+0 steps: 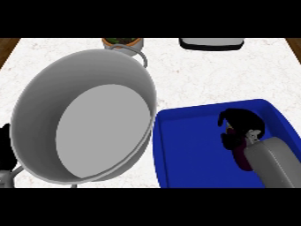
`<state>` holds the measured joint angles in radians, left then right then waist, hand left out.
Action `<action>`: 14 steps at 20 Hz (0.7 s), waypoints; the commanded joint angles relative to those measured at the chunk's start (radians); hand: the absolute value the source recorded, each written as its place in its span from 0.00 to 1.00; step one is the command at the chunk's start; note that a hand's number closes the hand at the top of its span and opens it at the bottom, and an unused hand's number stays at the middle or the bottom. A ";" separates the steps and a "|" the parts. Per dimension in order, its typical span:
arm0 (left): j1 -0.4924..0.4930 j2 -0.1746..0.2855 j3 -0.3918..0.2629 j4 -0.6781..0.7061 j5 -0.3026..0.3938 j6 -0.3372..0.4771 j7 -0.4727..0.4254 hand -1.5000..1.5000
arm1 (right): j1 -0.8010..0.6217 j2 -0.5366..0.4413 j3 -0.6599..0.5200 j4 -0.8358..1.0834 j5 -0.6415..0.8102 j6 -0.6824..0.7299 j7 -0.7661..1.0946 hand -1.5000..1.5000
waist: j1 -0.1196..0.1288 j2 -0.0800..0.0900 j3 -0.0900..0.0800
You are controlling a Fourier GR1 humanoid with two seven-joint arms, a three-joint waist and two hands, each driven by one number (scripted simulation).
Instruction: Pick the eggplant from the tray and place it in the pot
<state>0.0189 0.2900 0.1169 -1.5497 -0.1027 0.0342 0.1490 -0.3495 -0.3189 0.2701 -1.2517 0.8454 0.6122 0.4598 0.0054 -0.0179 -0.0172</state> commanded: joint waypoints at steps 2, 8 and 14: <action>-0.030 -0.001 -0.021 0.001 0.010 -0.028 0.008 0.50 | -0.057 0.306 0.254 -0.138 0.018 -0.070 0.033 1.00 | 0.087 0.006 0.017; -0.023 -0.008 -0.044 0.012 0.000 -0.039 -0.001 0.50 | -0.095 0.316 0.548 -0.269 0.012 -0.252 0.290 1.00 | 0.090 -0.001 0.015; -0.042 0.002 -0.017 0.034 -0.001 -0.027 -0.004 0.50 | -0.245 0.318 0.718 -0.447 0.138 -0.400 0.585 1.00 | 0.052 -0.008 0.014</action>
<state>-0.0139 0.3056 0.1173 -1.5266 -0.0960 0.0056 0.1515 -0.5113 -0.0232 0.8834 -1.5976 0.9261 0.3018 0.8805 0.0696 -0.0220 -0.0037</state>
